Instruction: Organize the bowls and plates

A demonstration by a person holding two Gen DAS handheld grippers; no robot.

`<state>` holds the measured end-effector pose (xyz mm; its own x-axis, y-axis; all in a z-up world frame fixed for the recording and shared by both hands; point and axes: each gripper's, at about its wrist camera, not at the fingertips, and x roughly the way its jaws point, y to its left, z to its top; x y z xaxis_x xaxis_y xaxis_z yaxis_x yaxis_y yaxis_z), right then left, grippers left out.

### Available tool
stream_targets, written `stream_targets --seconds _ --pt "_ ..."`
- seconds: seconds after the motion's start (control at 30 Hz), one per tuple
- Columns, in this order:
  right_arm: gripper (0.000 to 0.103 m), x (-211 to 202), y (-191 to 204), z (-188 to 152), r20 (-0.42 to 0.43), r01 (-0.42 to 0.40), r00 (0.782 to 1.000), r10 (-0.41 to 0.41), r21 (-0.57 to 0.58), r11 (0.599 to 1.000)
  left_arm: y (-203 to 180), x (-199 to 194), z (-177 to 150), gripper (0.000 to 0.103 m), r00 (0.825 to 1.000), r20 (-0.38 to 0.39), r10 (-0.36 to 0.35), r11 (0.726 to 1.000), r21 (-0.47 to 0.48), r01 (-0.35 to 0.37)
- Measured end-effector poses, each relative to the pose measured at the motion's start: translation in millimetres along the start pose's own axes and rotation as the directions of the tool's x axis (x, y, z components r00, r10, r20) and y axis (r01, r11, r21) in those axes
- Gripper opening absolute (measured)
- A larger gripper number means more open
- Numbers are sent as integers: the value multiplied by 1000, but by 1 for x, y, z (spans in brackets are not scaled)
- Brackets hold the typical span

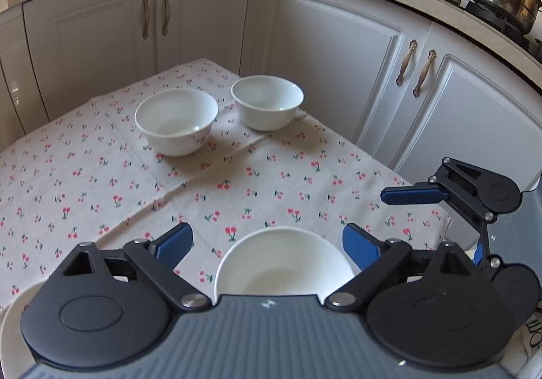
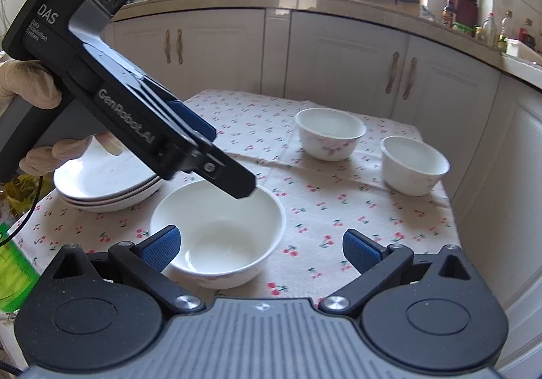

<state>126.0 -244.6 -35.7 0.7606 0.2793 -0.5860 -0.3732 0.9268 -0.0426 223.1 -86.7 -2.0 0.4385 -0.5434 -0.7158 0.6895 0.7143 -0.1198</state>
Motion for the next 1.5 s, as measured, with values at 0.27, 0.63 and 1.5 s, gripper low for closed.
stream_targets --seconds 0.27,0.63,1.5 --pt "103 -4 -47 11 35 110 993 -112 34 993 -7 7 43 95 1000 25 -8 999 41 7" --pt "103 36 -96 20 15 176 984 -176 19 984 -7 56 108 95 999 -14 -38 994 100 39" --pt "103 128 -177 31 -35 109 993 -111 -39 993 19 203 174 93 986 -160 -39 995 86 53"
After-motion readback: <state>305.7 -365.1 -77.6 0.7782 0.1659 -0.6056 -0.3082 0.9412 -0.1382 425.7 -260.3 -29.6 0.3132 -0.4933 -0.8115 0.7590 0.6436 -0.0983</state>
